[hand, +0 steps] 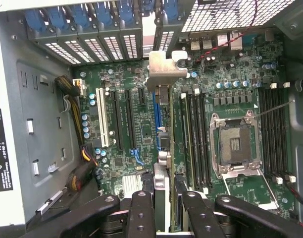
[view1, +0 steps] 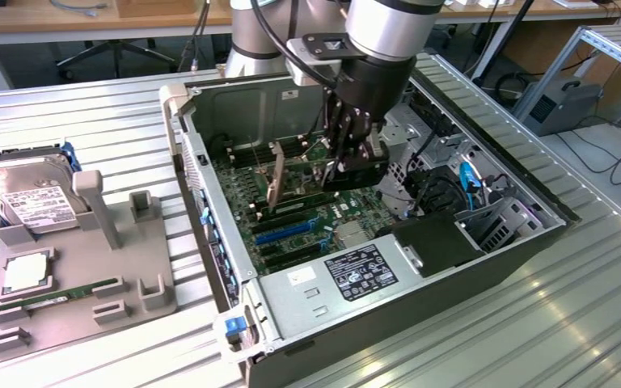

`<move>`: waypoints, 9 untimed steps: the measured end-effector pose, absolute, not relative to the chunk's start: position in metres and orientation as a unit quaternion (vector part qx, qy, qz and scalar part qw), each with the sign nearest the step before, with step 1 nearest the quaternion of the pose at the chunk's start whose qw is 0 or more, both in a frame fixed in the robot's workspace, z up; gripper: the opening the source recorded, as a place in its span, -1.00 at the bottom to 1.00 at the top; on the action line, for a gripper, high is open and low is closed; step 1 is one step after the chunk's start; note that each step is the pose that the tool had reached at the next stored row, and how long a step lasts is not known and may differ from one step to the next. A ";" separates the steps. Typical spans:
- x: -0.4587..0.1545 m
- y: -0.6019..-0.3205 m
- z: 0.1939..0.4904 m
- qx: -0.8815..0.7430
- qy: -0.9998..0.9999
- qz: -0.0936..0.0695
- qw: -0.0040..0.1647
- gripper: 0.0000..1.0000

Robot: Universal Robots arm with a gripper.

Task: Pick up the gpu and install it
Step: 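Insert the gpu into the slot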

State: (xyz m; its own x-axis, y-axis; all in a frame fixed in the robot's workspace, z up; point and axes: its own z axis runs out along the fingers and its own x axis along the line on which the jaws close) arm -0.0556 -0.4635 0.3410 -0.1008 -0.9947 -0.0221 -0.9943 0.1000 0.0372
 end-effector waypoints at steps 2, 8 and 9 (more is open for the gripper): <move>-0.056 -0.464 0.341 0.671 -0.742 -0.021 0.004 -0.47; -0.057 -0.465 0.340 0.671 -0.742 -0.021 0.004 -0.47; -0.057 -0.465 0.340 0.671 -0.742 -0.021 0.004 -0.47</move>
State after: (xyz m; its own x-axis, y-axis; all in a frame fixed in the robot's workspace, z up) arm -0.0566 -0.4646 0.3396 -0.1008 -0.9947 -0.0221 -0.9943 0.0999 0.0372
